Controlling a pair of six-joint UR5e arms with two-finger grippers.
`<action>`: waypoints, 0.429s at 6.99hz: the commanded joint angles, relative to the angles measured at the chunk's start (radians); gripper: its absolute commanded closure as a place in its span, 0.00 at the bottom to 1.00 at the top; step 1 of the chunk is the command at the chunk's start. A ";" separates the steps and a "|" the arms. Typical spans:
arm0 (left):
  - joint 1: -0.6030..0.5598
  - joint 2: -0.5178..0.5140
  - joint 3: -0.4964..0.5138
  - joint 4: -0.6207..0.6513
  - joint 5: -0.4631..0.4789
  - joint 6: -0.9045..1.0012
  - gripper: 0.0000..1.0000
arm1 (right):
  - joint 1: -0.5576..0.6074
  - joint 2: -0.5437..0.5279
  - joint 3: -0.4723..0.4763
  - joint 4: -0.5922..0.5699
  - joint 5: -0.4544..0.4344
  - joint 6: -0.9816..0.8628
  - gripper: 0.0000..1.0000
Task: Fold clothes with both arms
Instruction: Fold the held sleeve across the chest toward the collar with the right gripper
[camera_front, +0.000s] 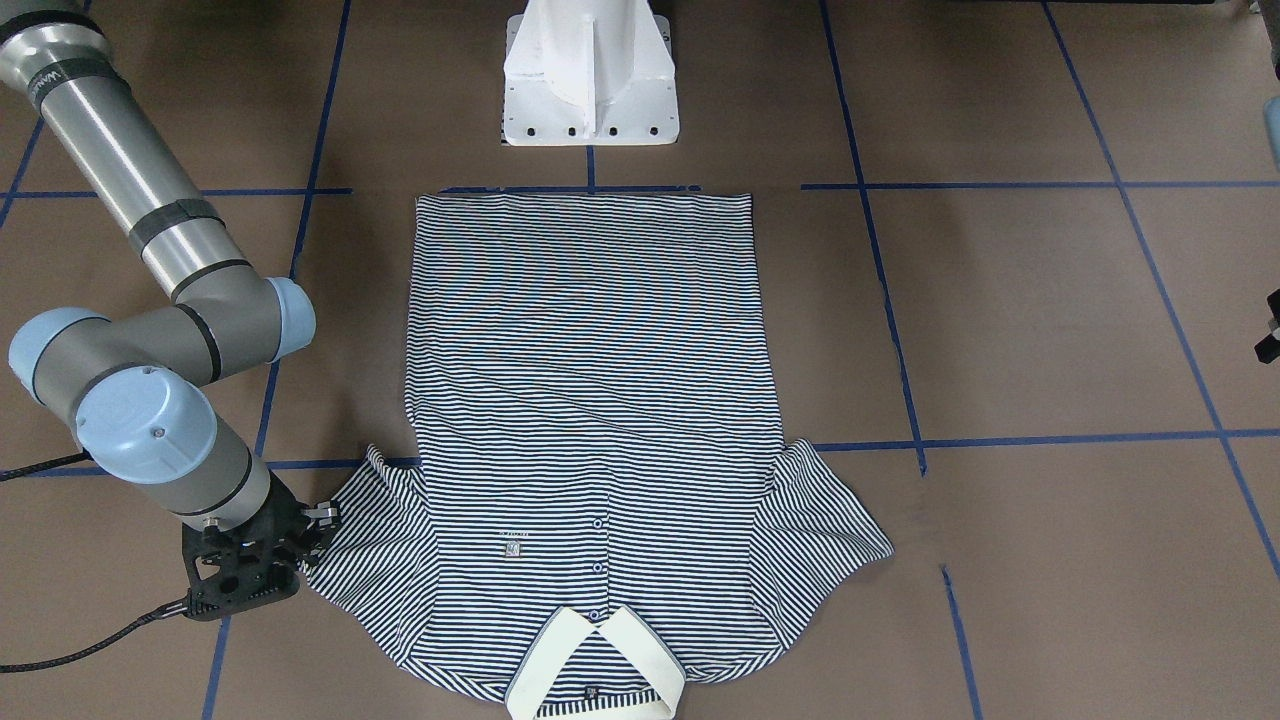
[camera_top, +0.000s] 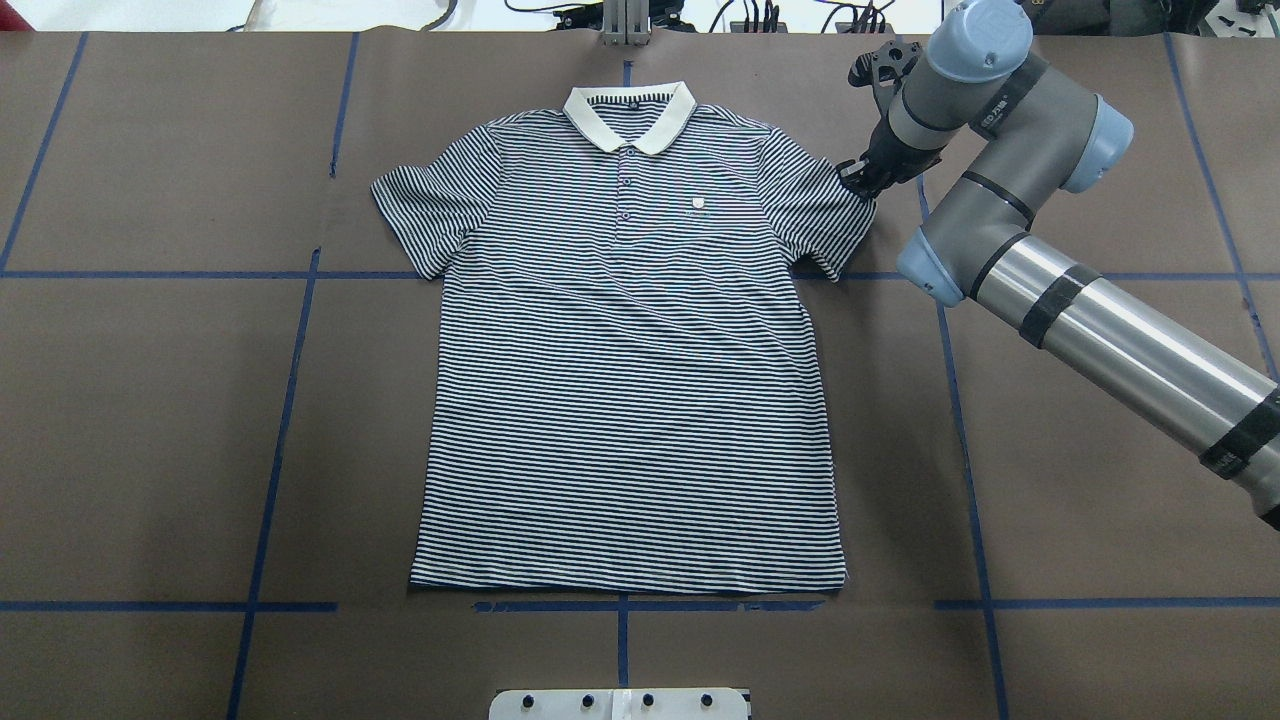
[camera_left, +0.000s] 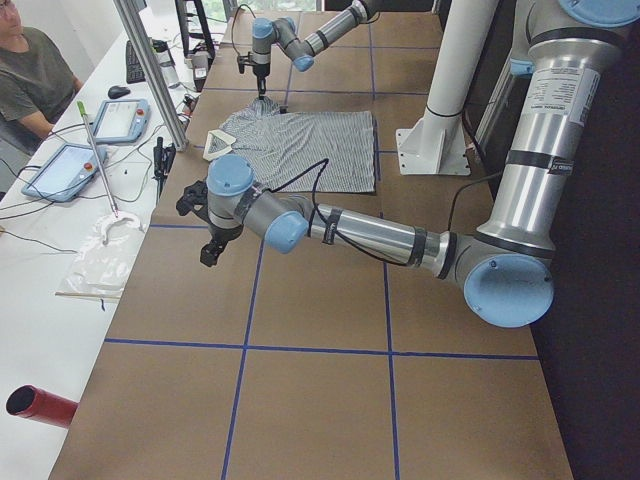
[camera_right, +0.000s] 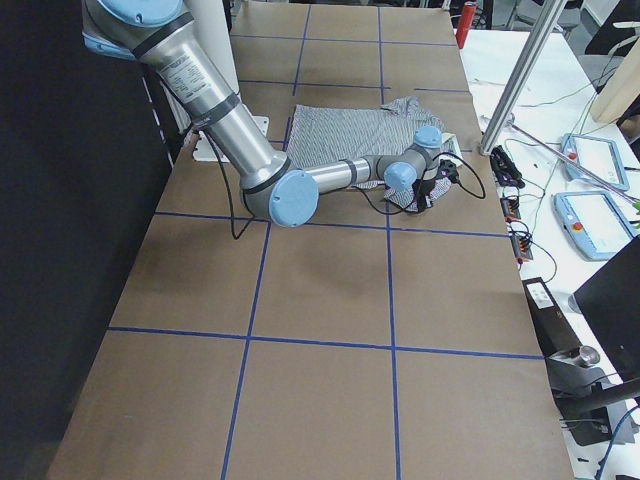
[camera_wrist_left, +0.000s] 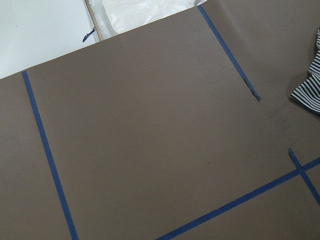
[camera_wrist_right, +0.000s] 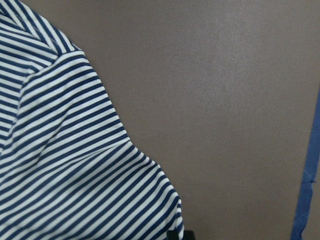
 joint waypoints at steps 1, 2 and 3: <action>0.000 0.002 0.001 0.000 0.000 0.000 0.00 | 0.001 0.005 0.026 -0.001 0.001 0.009 1.00; 0.000 0.003 0.001 0.000 0.000 0.000 0.00 | 0.000 0.027 0.052 -0.008 0.005 0.014 1.00; 0.000 0.005 0.001 0.000 0.000 0.000 0.00 | -0.002 0.054 0.124 -0.087 0.006 0.033 1.00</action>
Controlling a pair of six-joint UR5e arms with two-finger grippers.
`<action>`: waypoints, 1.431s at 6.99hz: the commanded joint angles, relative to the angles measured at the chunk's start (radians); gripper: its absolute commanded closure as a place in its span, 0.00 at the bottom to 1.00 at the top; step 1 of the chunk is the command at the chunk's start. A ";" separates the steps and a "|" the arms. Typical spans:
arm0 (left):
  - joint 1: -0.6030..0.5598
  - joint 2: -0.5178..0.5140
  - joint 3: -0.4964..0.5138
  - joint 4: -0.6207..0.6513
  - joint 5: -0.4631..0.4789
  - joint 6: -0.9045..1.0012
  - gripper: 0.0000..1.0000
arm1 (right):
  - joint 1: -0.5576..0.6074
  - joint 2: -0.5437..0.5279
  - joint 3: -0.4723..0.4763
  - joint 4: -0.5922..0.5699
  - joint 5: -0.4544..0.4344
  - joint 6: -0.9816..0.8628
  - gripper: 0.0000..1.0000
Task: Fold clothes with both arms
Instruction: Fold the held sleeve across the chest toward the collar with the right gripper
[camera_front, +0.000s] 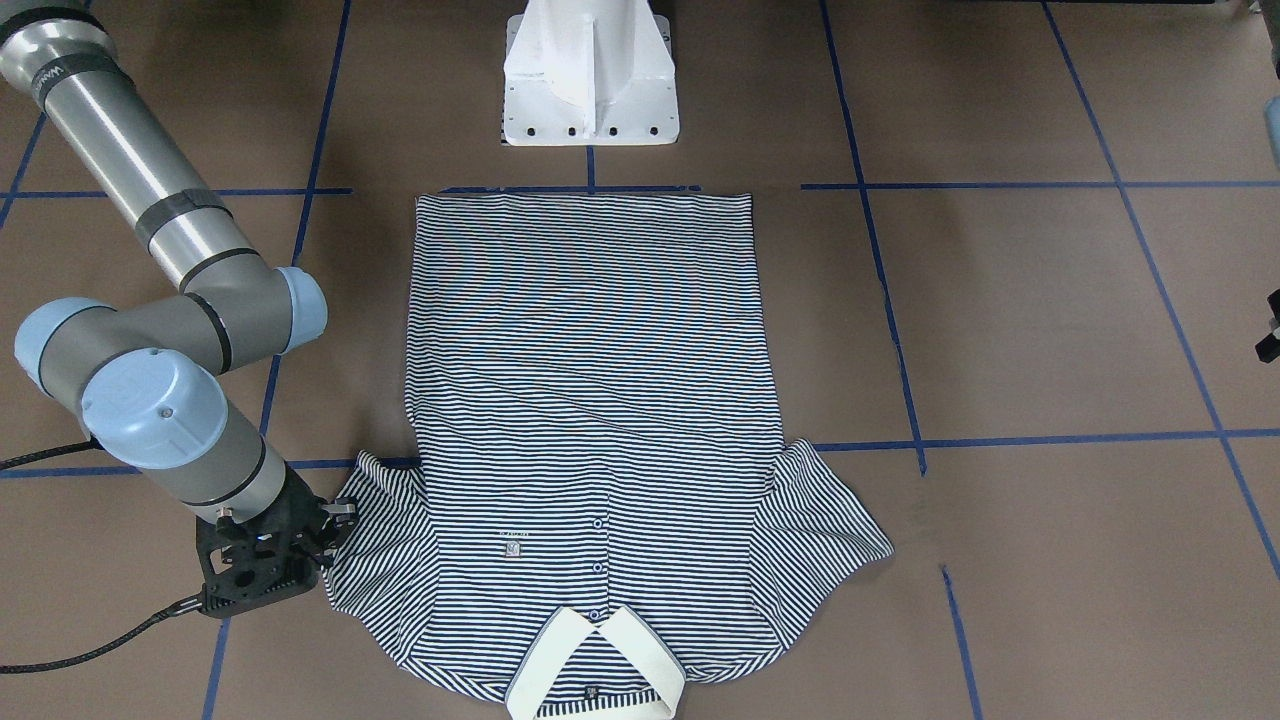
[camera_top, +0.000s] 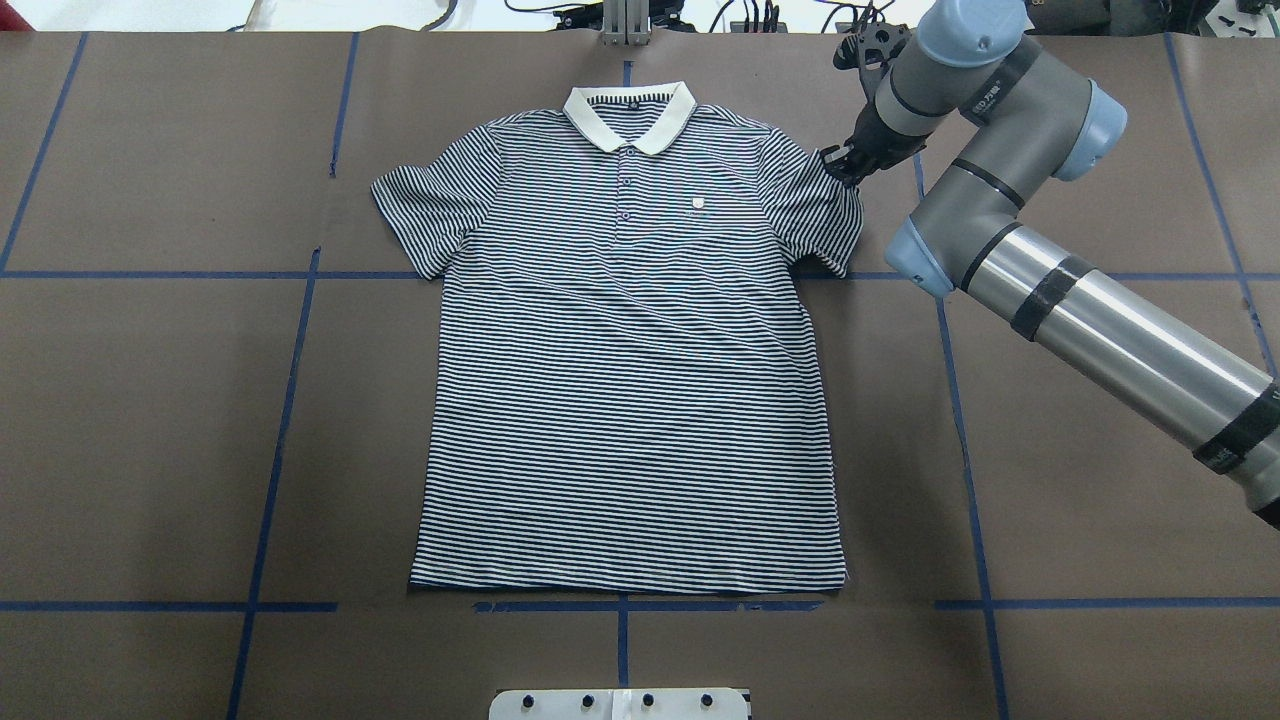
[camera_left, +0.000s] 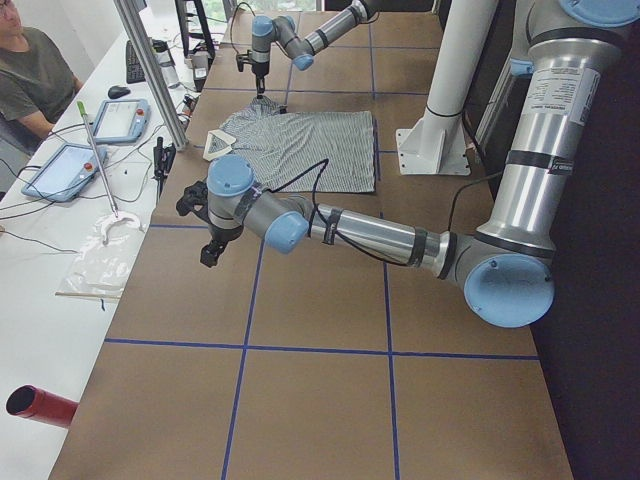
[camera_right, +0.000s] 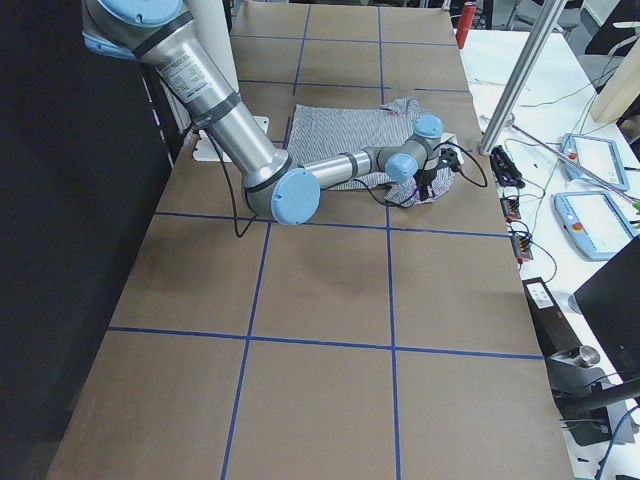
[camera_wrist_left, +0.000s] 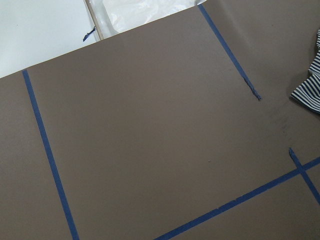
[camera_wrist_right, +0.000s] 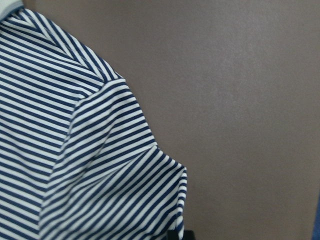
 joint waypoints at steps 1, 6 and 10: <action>0.000 0.003 0.003 0.000 0.000 0.000 0.00 | -0.026 0.066 0.113 -0.100 0.002 0.067 1.00; 0.000 0.003 0.006 0.000 0.000 0.000 0.00 | -0.169 0.263 -0.130 -0.096 -0.326 0.252 0.38; 0.000 -0.001 0.005 0.000 0.000 -0.001 0.00 | -0.111 0.297 -0.124 -0.097 -0.156 0.231 0.00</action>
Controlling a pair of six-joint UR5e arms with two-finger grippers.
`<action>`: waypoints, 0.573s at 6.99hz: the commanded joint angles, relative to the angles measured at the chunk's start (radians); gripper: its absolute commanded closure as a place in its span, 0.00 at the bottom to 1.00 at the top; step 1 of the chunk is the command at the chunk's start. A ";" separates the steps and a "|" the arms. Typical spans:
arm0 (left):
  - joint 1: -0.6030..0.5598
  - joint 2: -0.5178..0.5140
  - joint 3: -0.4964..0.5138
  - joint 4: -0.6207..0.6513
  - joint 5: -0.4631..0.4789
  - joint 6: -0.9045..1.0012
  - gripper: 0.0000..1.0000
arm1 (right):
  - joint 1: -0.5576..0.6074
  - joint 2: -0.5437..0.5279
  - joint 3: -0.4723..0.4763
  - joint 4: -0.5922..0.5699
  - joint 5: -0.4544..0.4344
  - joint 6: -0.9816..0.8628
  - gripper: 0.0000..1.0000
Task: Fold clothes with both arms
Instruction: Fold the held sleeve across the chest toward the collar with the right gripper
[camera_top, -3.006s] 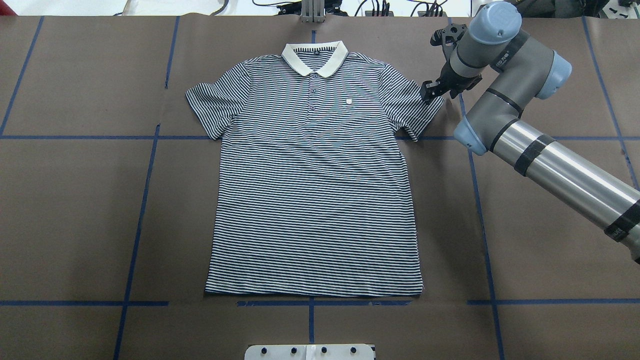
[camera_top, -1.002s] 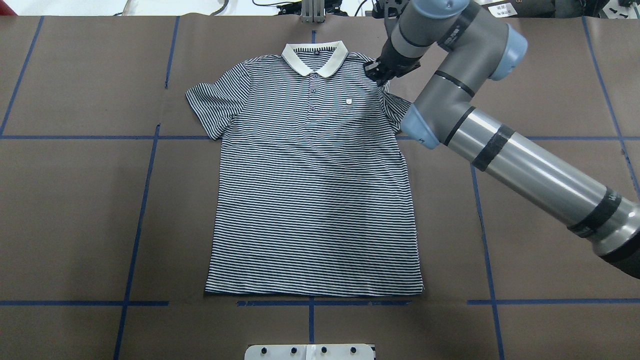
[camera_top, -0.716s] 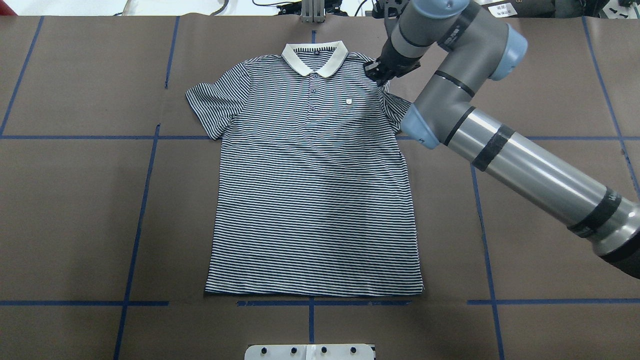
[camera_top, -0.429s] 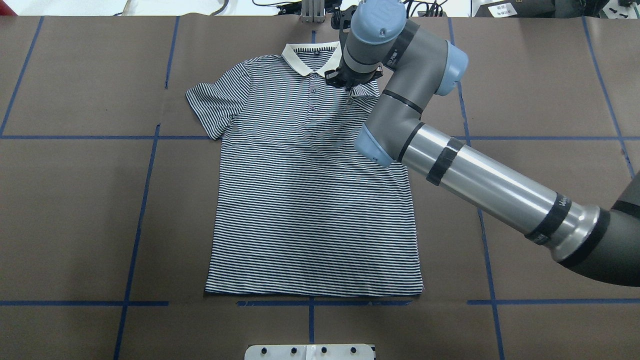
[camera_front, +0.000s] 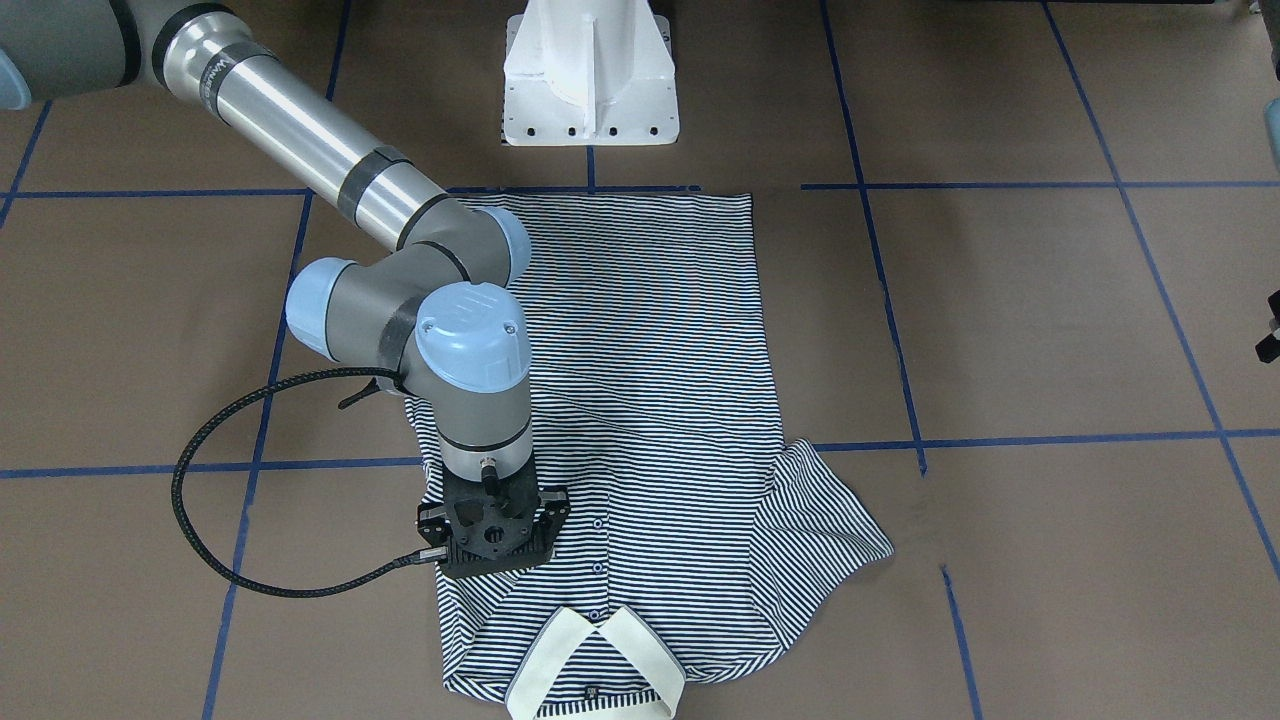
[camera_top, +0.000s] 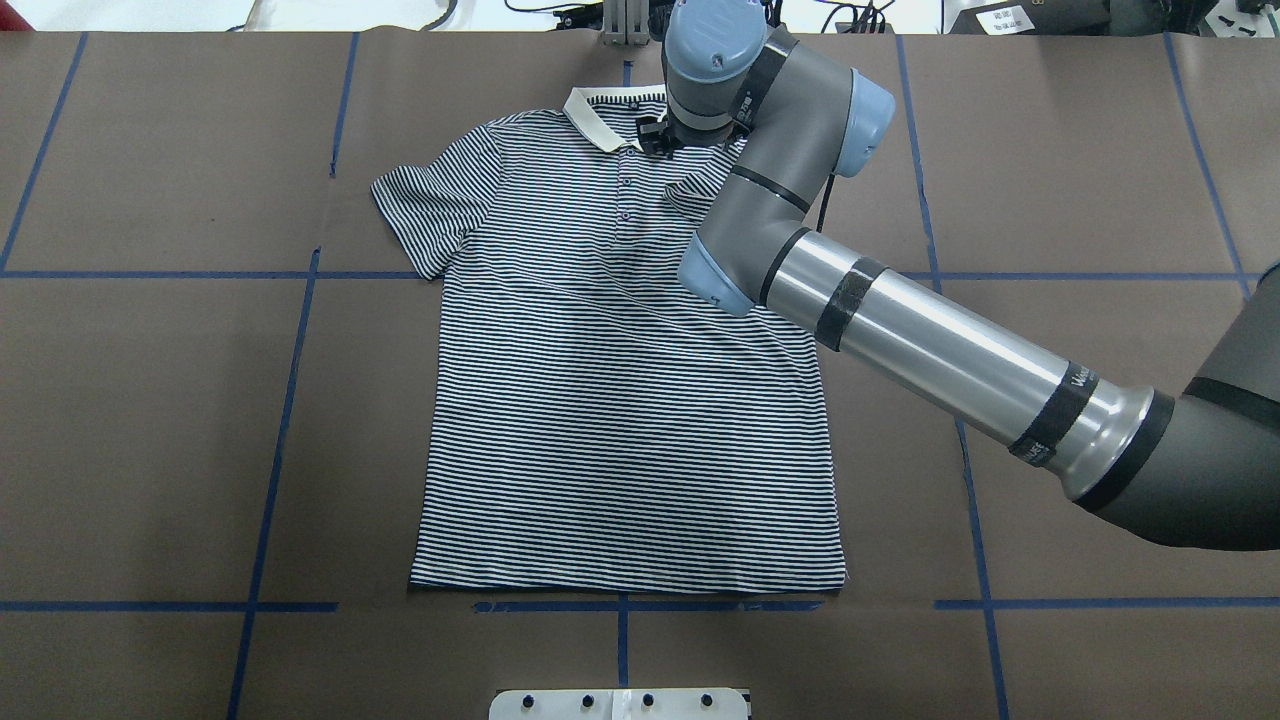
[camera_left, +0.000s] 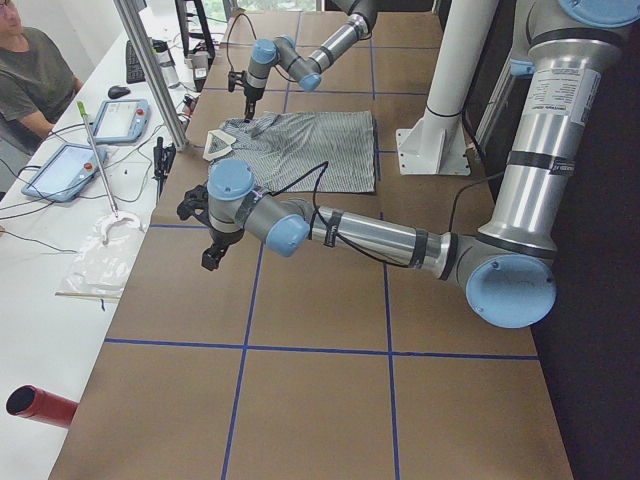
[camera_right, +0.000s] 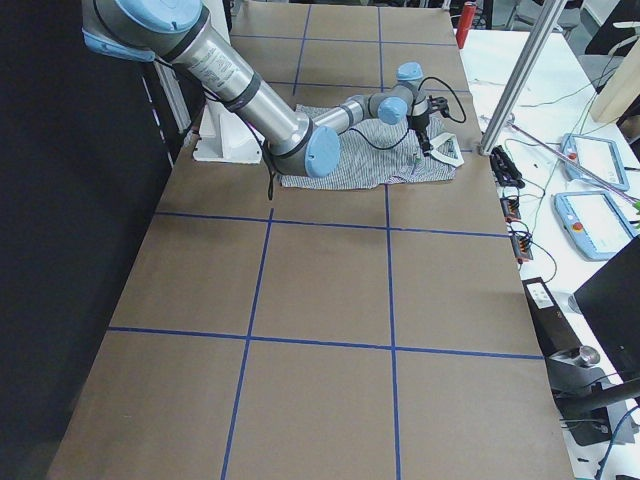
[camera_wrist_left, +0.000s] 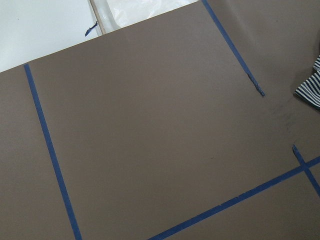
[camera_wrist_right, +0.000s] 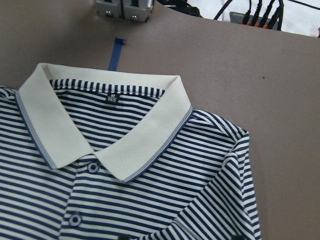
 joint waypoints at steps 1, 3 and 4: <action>-0.002 -0.002 -0.007 0.000 0.000 -0.007 0.00 | 0.092 -0.033 0.034 -0.006 0.243 -0.057 0.00; -0.002 -0.004 -0.018 0.000 0.000 -0.025 0.00 | 0.137 -0.209 0.150 0.003 0.351 -0.065 0.00; 0.000 -0.005 -0.018 0.000 0.000 -0.032 0.00 | 0.130 -0.246 0.152 0.003 0.353 -0.036 0.00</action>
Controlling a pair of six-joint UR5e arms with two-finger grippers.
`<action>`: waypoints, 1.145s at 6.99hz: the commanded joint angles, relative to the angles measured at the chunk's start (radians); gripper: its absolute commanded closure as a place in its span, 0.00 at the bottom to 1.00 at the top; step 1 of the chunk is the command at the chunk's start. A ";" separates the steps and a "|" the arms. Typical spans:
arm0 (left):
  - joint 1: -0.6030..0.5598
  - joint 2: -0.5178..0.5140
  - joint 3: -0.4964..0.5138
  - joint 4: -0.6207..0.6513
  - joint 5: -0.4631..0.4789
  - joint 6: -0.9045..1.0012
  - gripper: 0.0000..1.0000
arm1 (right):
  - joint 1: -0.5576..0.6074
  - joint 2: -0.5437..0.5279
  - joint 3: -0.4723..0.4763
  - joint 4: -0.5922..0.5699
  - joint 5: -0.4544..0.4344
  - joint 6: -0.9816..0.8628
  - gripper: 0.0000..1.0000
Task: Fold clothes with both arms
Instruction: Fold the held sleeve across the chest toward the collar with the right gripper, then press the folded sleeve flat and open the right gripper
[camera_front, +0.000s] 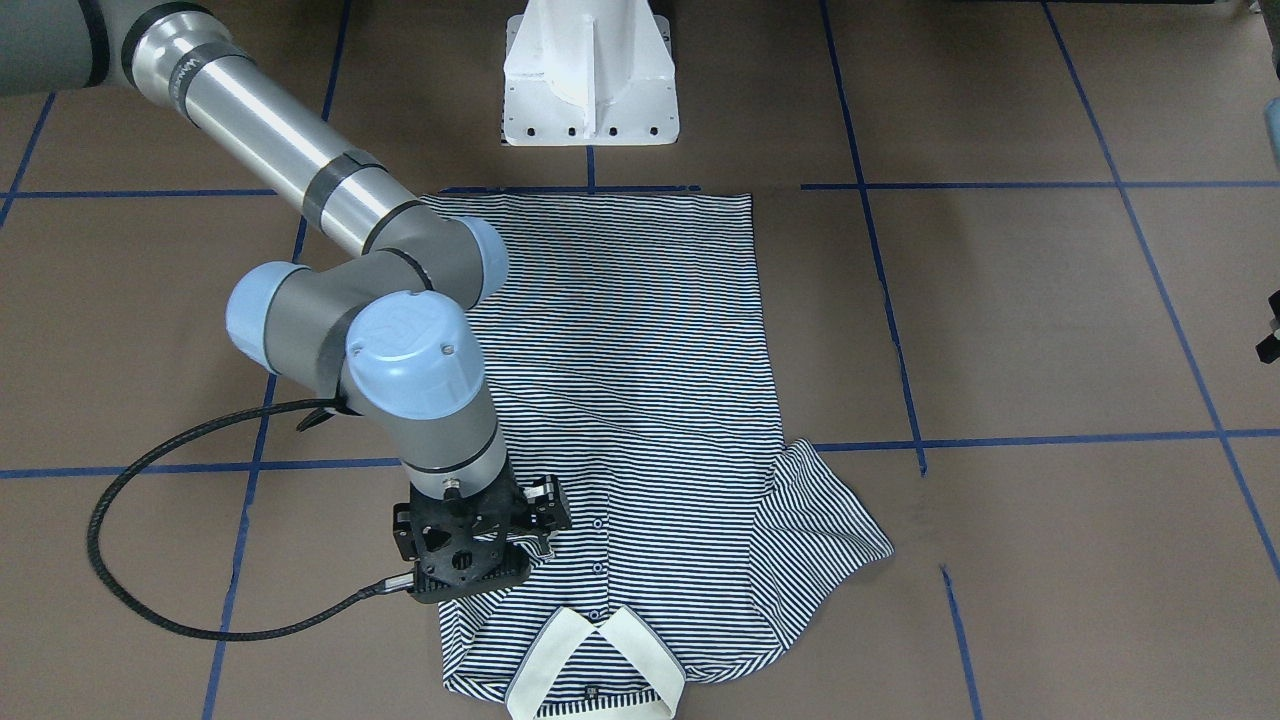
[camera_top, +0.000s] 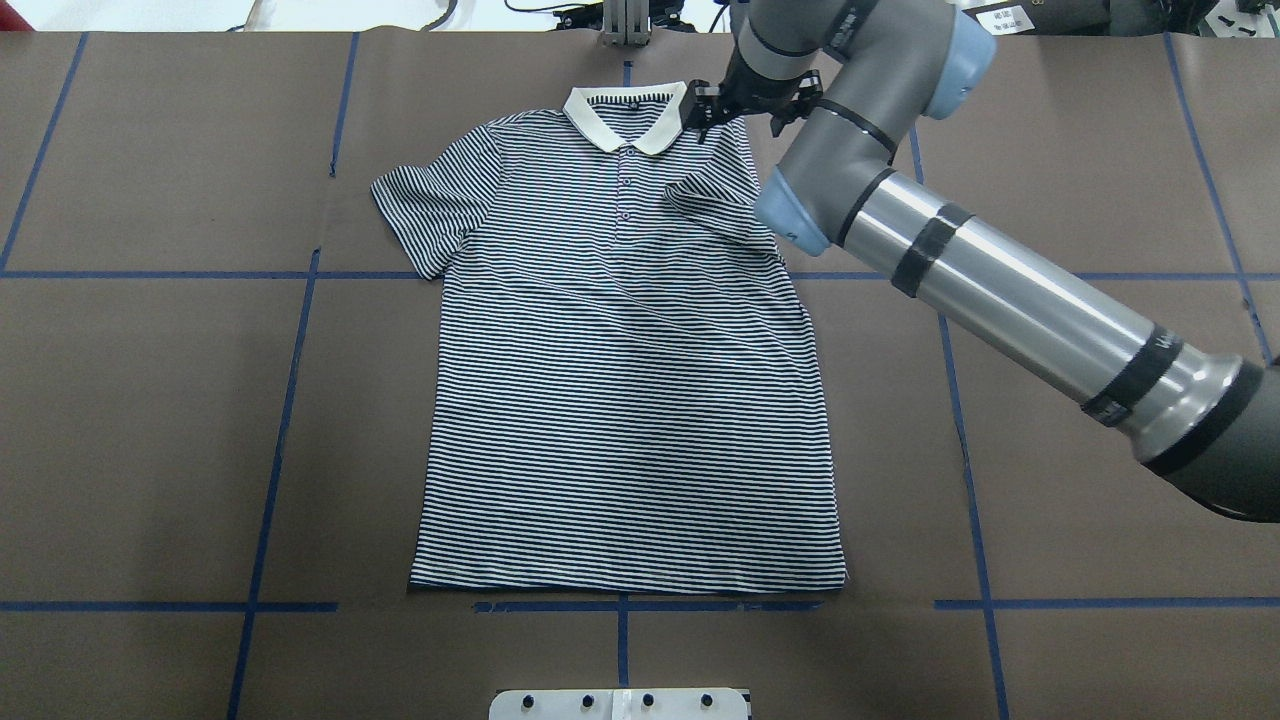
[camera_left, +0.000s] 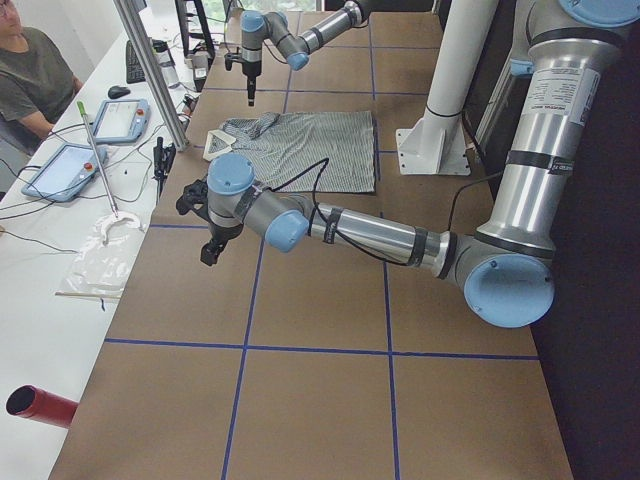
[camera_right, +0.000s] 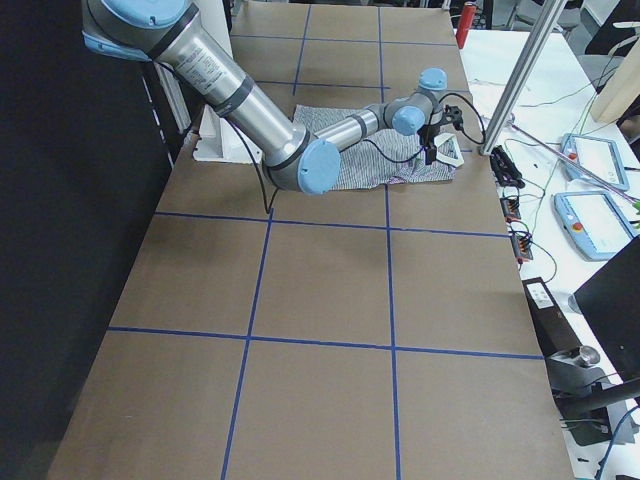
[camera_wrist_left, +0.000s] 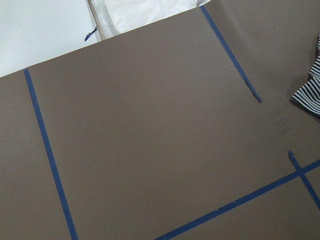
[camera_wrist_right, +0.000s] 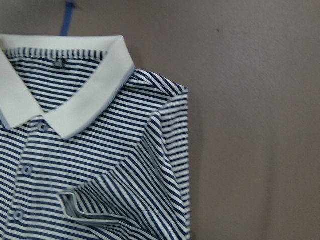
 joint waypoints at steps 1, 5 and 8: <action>0.001 -0.003 -0.003 0.000 0.000 -0.007 0.00 | -0.016 -0.067 0.021 0.011 0.017 0.028 0.00; 0.001 -0.003 -0.001 0.000 0.000 -0.007 0.00 | -0.058 -0.037 -0.001 0.014 -0.001 0.062 0.43; 0.001 -0.003 -0.001 -0.002 0.000 -0.007 0.00 | -0.067 0.006 -0.090 0.047 -0.038 0.061 0.44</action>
